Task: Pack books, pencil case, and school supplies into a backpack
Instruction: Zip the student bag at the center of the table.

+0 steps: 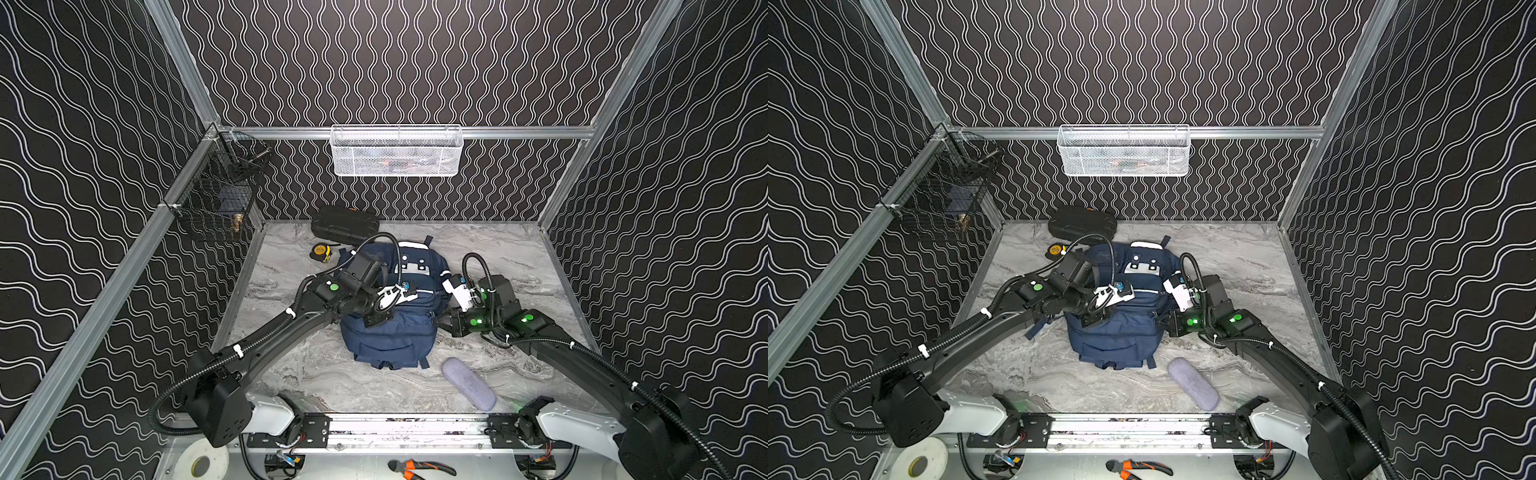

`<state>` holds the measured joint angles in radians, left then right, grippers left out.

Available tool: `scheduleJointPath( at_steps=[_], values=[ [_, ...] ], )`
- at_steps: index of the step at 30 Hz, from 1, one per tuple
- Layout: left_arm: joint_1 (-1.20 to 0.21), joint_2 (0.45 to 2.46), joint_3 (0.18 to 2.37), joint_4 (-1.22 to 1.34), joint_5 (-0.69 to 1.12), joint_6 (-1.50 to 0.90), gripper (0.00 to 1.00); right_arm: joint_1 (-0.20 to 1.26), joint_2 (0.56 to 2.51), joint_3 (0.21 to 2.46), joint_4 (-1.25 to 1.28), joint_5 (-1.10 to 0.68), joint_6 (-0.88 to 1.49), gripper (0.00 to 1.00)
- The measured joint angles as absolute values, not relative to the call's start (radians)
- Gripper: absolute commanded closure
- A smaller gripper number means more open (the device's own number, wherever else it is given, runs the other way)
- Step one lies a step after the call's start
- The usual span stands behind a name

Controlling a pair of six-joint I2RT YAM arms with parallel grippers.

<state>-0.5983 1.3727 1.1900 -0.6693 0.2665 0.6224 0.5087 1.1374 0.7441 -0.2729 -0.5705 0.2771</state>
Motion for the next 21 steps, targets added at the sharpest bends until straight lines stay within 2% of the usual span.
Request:
scheduleJointPath(
  at_steps=[8,15,21],
  values=[
    [-0.581,1.323,1.172,-0.656,0.267,0.627,1.00,0.450,1.135,0.740,-0.311,-0.447,0.301,1.00],
    [-0.580,1.294,1.171,-0.628,0.299,0.631,1.00,0.299,1.234,0.787,-0.324,-0.536,0.321,1.00],
    [-0.577,1.264,1.137,-0.607,0.318,0.641,1.00,0.242,1.374,0.898,-0.375,-0.566,0.329,1.00]
  ],
)
